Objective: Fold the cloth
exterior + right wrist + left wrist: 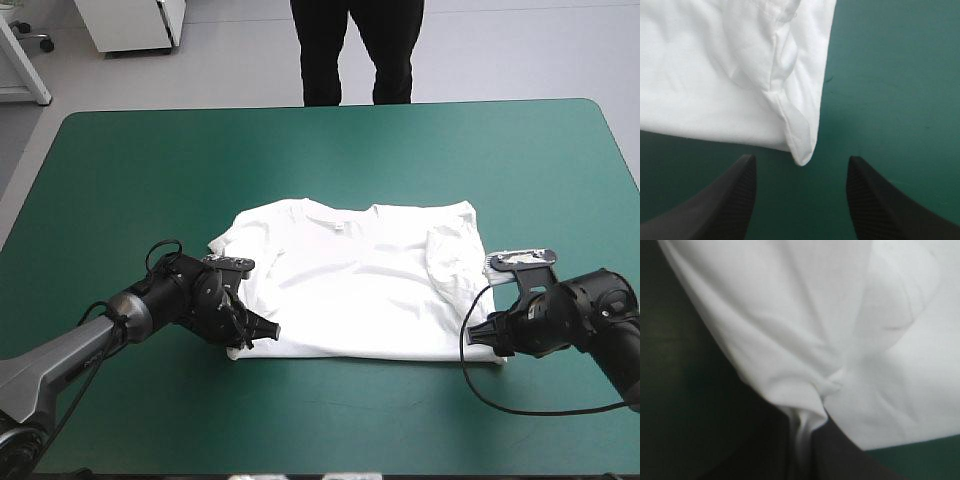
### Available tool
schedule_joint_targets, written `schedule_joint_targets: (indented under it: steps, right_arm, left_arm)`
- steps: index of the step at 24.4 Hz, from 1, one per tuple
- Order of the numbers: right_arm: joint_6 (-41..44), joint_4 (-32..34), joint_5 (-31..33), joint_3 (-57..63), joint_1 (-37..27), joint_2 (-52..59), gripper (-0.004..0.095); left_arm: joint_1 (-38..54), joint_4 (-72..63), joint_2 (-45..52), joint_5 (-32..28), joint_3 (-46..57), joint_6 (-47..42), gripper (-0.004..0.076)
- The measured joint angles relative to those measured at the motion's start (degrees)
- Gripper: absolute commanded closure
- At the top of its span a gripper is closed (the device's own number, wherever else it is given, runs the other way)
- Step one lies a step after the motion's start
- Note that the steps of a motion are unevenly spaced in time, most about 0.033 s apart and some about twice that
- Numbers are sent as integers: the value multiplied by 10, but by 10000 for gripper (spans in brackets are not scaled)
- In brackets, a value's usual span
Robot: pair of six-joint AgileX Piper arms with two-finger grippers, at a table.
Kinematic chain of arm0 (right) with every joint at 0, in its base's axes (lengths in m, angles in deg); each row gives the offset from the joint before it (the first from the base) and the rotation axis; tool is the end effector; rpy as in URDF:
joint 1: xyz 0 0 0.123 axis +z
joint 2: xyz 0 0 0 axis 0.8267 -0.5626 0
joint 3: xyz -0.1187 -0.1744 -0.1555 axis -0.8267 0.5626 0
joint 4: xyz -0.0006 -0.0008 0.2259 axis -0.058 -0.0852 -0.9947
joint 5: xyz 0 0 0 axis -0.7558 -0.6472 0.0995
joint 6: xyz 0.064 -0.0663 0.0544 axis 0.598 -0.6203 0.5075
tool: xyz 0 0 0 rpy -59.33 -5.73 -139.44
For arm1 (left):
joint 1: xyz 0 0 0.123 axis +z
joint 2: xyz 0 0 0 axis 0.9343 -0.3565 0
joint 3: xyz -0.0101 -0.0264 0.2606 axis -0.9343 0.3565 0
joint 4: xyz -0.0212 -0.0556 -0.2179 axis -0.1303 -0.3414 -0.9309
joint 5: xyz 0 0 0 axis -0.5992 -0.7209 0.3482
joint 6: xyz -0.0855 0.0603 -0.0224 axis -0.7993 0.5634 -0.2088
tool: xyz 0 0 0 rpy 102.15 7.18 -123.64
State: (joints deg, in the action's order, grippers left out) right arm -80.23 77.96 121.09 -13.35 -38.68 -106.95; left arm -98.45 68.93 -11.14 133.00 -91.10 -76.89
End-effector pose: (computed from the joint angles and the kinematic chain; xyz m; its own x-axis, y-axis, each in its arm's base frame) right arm 0.1690 0.0467 0.2567 -0.9270 -0.1355 -0.3497 -0.1470 0.9891 0.0064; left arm 0.2106 -0.1240 0.1821 -0.9686 0.2027 -0.1440 0.2170 0.9718 -0.0918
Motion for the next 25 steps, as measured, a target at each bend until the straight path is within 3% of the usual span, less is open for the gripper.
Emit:
schedule_joint_targets:
  steps: [4,13,19,25]
  right_arm:
    - [27,18,-66,52,0,-3,357]
    - [49,29,-122,66,0,-113,382]
    - [51,20,-140,82,0,-136,528]
    - [51,-4,-149,87,0,-136,800]
  left_arm:
    - [0,0,0,0,0,2,733]
    - [0,0,0,1,0,8,733]
    - [0,0,-1,1,-1,8,733]
    - [0,0,-1,1,-1,10,733]
